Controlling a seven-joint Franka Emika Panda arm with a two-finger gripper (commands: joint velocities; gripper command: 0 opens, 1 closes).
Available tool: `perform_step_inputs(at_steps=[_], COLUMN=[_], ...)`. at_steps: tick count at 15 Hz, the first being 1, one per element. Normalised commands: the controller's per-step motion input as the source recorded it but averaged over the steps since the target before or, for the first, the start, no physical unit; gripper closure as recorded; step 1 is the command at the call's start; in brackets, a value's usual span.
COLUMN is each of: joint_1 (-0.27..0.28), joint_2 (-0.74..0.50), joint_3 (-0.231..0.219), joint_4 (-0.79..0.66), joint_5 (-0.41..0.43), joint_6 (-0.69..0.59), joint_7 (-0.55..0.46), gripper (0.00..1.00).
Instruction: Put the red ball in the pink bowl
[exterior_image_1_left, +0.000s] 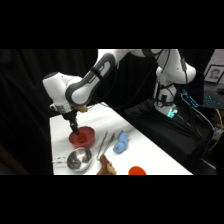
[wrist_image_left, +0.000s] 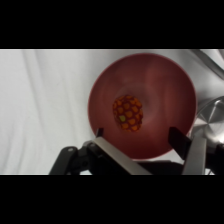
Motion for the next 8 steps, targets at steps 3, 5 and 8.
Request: perform_step_inputs(at_steps=[3, 5, 8], joint_1=[0.037, 0.053, 0.062], joint_2=[-0.48, -0.52, -0.51], joint_3=[0.021, 0.017, 0.016], joint_4=[-0.28, -0.34, -0.36], joint_5=[-0.005, -0.021, -0.042], joint_6=[-0.31, -0.24, -0.19], joint_7=[0.0, 0.03, 0.06], gripper=[0.0, 0.0, 0.0])
